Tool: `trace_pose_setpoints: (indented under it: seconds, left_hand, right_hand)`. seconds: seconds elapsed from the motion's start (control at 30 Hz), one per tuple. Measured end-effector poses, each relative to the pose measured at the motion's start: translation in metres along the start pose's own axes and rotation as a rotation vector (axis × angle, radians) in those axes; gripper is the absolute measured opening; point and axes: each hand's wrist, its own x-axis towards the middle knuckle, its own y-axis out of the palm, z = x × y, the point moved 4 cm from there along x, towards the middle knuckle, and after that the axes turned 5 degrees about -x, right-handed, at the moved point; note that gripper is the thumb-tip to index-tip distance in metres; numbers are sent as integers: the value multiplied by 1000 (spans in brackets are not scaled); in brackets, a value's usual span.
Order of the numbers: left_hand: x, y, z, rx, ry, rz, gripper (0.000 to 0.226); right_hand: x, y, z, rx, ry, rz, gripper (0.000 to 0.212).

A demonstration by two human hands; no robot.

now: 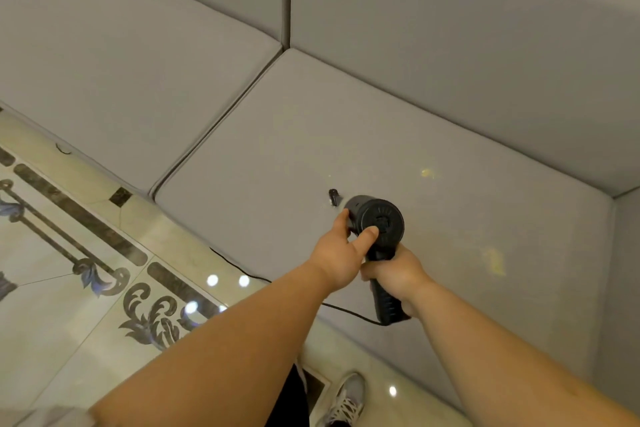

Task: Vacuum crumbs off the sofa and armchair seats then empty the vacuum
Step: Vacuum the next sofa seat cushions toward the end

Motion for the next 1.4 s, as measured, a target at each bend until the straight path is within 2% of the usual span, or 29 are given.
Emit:
trace_pose_setpoints:
  seconds: [0.4,0.57,0.73,0.97,1.2,1.4]
  left_hand:
    - [-32,24,5,22,-15,16,75]
    - [-37,23,-5,-22,25,-23,75]
    - [-28,0,-10,-29,40,-80,74]
    - [-22,2,10,4,-27,-31,74]
    - [-31,21,-2,-27,-11,-8,72]
    - [-34,14,-5,-10,16,-66,74]
  right_hand:
    - [-28,-14,-28,-18,39,-6,41]
    - [-35,-19,-16,-18,-17,-53,37]
    - [-20,-5,6,-26,-68,-12,38]
    - [-10,3,-14,-47,-1,14,38]
    - [-26,-18,-19,-47,-4,-69,35]
    - [-22,-13,-11,-41,-48,-22,36]
